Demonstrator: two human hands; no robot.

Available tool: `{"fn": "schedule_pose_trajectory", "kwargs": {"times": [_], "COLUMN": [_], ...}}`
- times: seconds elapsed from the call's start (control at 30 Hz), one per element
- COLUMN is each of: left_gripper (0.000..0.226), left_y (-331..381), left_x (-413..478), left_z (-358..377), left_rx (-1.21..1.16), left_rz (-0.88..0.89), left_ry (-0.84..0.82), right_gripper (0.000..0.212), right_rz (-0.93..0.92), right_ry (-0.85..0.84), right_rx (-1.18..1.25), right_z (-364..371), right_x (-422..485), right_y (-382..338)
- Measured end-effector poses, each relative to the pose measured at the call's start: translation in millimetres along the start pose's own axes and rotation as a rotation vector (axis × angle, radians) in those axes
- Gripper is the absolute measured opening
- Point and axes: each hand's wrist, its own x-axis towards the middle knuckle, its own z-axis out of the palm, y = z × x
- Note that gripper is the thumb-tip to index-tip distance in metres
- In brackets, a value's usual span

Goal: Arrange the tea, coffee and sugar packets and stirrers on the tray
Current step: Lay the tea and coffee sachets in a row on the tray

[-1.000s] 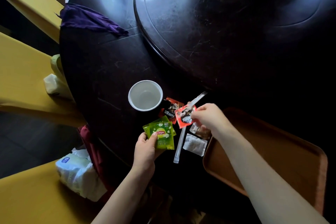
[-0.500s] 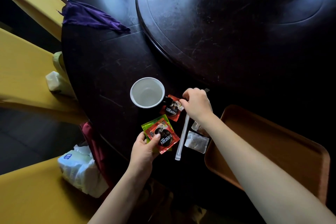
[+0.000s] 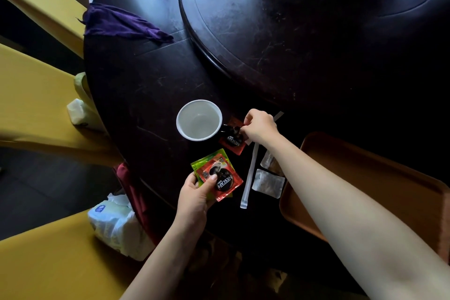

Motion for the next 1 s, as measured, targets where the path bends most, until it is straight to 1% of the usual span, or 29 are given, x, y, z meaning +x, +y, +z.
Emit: {"fn": "schedule_pose_trajectory", "kwargs": {"times": [0.07,0.17,0.23,0.3,0.37,0.43,0.47,0.53,0.6,0.67,0.7,0.73,0.77,0.8,0.87,0.93,1.0], "left_gripper": [0.023,0.024,0.025,0.028,0.028,0.029,0.029,0.029,0.036,0.043,0.041,0.034,0.028,0.030,0.038,0.039,0.037], "left_y": [-1.8,-3.1,-5.0,-6.7,-9.9,-14.0,-17.2,-23.7,-29.2,-35.7,-40.3,-44.8,-48.0,-50.1,-54.1,-55.2,-58.2], "left_x": [0.0,-2.2,-3.7,-5.8,-8.3,-12.1,-13.5,-16.1,-19.0,-23.4,-24.6,-24.6,-25.2,-26.0,-24.8,-24.5,-22.4], "left_z": [3.6,11.9,19.6,30.5,44.0,59.8,66.8,78.8,87.6,97.1,102.0,107.0,112.5,117.6,125.6,131.3,135.4], "left_rx": [0.010,0.033,0.041,0.018,-0.006,-0.029,-0.058,-0.155,-0.212,-0.193,-0.161,-0.124,-0.100,-0.093,-0.086,-0.057,-0.026], "left_rz": [0.004,0.010,0.005,-0.007,-0.024,-0.044,-0.055,-0.099,-0.150,-0.158,-0.145,-0.133,-0.130,-0.137,-0.156,-0.161,-0.178], "left_ry": [-0.014,-0.055,-0.090,-0.136,-0.200,-0.273,-0.306,-0.362,-0.378,-0.385,-0.389,-0.383,-0.372,-0.372,-0.402,-0.439,-0.484], "right_gripper": [0.010,0.013,0.014,0.015,0.016,0.013,0.010,0.007,0.009,0.011,0.015,0.019,0.021,0.022,0.021,0.018,0.014], "right_rz": [0.002,-0.064,-0.093,-0.086,-0.060,-0.028,-0.016,0.018,0.044,0.043,0.032,0.024,0.027,0.046,0.085,0.100,0.108], "right_ry": [0.048,0.150,0.173,0.129,0.029,-0.021,0.010,0.148,0.258,0.297,0.301,0.298,0.295,0.295,0.335,0.357,0.273], "right_rx": [0.172,0.335,0.445,0.512,0.561,0.545,0.497,0.365,0.288,0.243,0.215,0.194,0.202,0.255,0.440,0.557,0.626], "right_z": [-18.0,-56.4,-77.1,-87.8,-85.5,-73.4,-65.8,-52.5,-45.5,-42.0,-40.9,-40.3,-42.2,-45.8,-55.0,-64.6,-72.0], "right_x": [-7.2,-28.7,-52.1,-80.2,-109.6,-132.1,-138.7,-145.3,-149.7,-154.3,-157.2,-159.1,-160.9,-161.1,-157.9,-150.2,-141.9], "right_y": [1.4,5.8,13.7,25.0,36.7,47.8,54.0,67.7,76.9,84.1,87.7,92.5,97.8,103.4,115.3,127.3,135.7]}}
